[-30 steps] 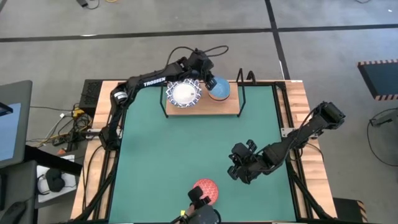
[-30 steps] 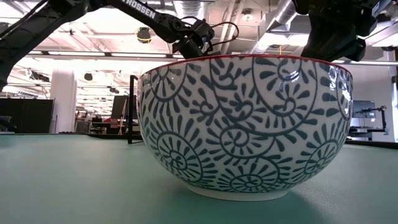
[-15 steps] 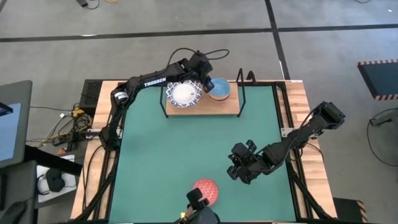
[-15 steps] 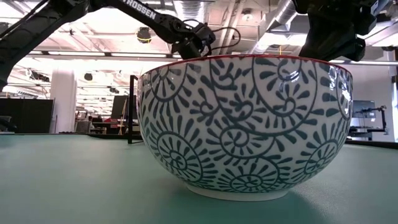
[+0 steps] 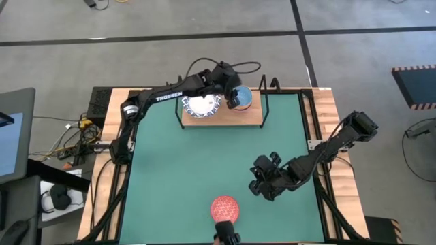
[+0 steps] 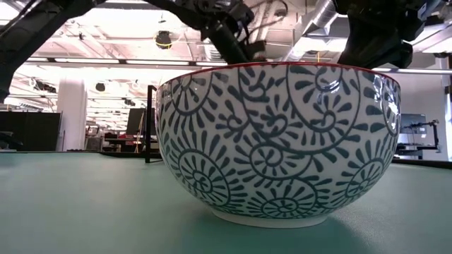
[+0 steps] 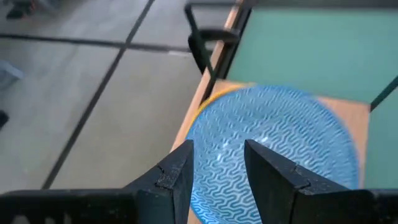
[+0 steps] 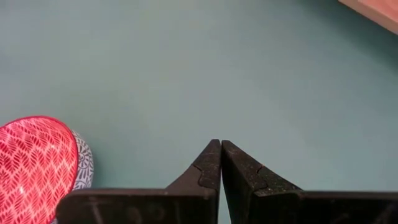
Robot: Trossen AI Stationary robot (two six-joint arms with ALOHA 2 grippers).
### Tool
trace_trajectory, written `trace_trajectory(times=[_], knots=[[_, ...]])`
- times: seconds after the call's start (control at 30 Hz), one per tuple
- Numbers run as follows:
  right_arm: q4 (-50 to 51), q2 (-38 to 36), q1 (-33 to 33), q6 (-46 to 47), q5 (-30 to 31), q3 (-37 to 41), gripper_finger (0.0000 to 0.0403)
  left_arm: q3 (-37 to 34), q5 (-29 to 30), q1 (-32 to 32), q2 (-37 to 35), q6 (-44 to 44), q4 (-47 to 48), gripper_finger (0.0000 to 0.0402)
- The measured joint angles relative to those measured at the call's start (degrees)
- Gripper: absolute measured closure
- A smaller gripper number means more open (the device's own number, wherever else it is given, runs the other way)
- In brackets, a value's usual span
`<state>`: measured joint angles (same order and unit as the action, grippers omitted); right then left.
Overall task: Place and stack bowls onto a shelf
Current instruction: Stack the red patterned bowl on top of the light blue patterned bowl on the shelf
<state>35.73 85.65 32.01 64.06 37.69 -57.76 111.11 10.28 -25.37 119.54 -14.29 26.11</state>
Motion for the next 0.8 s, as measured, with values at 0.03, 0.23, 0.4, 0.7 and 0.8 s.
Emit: trace_trajectory(times=[0.03, 0.23, 0.4, 0.7, 0.8], knots=[[0.0, 0.0, -0.4, 0.0, 0.0, 0.0, 0.0362, 0.0, -0.2, 0.2, -0.7, -0.1, -0.1, 0.0274], [0.2, 0.0, -3.2, -0.9, 0.6, 0.0, 0.0345, -1.1, -5.7, 0.1, -4.7, 0.3, -0.4, 0.0274], [0.2, 0.0, -4.1, -1.1, 0.6, 0.0, 0.0326, -13.6, -8.0, 1.6, -9.7, 1.3, -5.8, 0.0274], [-1.8, 0.0, -2.0, -1.1, 2.1, 0.0, 0.0278, -46.2, -2.4, 9.5, -33.1, 2.8, -26.5, 0.0274], [-5.1, 1.0, -2.6, -1.0, 2.3, 0.0, 0.0257, -51.9, 0.6, 13.7, -41.6, 1.6, -26.9, 0.0274]])
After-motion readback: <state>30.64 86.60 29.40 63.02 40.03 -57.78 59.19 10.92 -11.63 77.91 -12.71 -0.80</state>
